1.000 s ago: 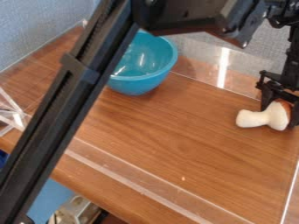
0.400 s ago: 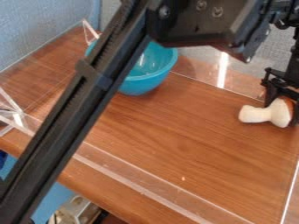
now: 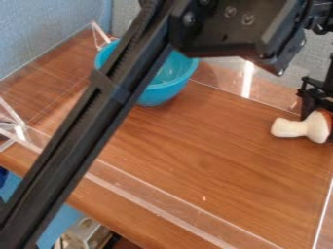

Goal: Put the mushroom in the blue bowl

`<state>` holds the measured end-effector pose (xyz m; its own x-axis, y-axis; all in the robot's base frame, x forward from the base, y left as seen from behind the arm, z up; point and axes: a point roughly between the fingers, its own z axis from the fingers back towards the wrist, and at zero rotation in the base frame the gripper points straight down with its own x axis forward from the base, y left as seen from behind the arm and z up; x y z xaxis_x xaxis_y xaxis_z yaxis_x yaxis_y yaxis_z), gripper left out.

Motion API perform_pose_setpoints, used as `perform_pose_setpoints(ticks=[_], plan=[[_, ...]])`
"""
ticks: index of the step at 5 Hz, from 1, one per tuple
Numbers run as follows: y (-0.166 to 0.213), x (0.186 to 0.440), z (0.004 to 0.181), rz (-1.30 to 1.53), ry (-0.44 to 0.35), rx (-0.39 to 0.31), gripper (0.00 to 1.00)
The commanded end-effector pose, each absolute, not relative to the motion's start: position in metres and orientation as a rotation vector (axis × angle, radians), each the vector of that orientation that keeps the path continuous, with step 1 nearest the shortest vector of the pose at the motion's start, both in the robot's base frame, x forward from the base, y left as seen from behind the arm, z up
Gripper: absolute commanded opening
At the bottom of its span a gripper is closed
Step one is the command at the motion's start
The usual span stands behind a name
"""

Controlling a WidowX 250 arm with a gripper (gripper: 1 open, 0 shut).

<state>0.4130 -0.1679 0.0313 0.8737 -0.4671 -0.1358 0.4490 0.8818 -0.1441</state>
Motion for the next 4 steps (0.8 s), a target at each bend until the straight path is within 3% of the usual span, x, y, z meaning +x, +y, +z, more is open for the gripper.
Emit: perform_pose_setpoints(ticks=[1,4], plan=[[-0.169,0.415,0.046,-0.478,0.108,-0.121,0.0],[-0.15,0.417,0.031,-0.41,0.112,-0.132,0.0]])
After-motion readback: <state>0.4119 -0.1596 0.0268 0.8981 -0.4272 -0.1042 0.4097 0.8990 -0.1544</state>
